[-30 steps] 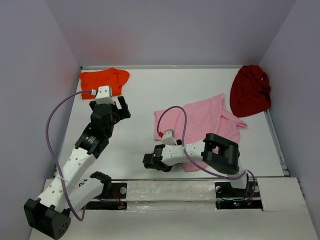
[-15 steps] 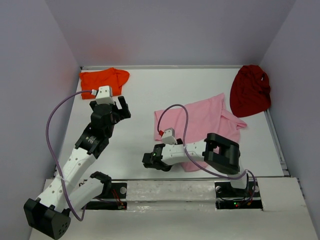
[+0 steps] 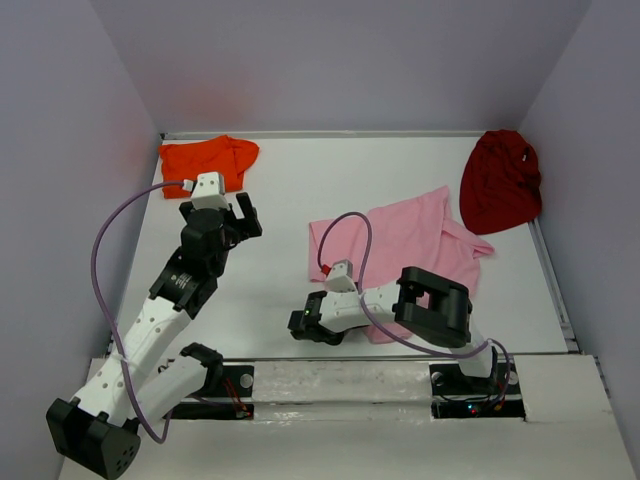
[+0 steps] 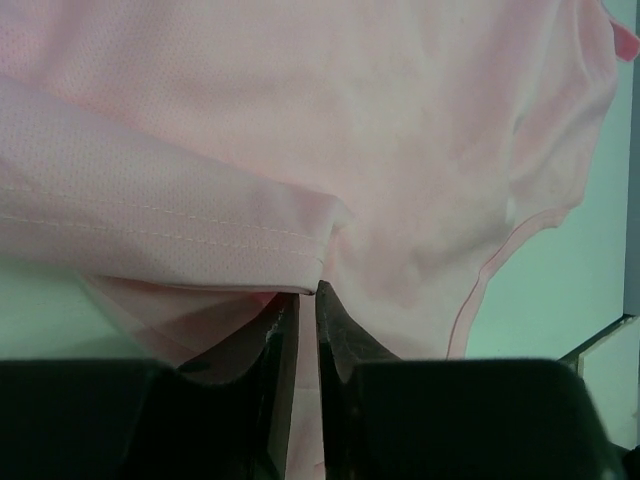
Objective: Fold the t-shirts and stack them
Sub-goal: Flatten the tshirt out
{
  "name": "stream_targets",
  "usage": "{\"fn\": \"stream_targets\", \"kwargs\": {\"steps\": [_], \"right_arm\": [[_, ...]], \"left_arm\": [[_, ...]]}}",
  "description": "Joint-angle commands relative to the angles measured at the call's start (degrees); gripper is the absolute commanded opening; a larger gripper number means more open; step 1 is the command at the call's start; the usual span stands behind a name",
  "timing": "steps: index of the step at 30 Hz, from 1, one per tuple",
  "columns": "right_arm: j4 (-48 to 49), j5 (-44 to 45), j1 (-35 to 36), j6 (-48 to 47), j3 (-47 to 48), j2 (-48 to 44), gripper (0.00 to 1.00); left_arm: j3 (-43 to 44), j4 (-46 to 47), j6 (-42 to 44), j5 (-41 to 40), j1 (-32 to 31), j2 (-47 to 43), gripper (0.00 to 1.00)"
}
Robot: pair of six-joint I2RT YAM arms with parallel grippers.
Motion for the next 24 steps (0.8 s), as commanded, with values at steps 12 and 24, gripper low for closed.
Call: {"fn": "stream_targets", "kwargs": {"steps": [12,24], "right_arm": [[-4.06,3.46,-0.23,7.28,-1.37,-0.37,0.12],[-1.43,3.28,-0.23,7.28,-0.23,-0.28,0.69]], "left_arm": [[-0.50,1.82,0.27,-0.53,-0.73,-1.52,0.97],[-0.50,1.65,0.35,-0.62,-0.82,-1.43,0.97]]}}
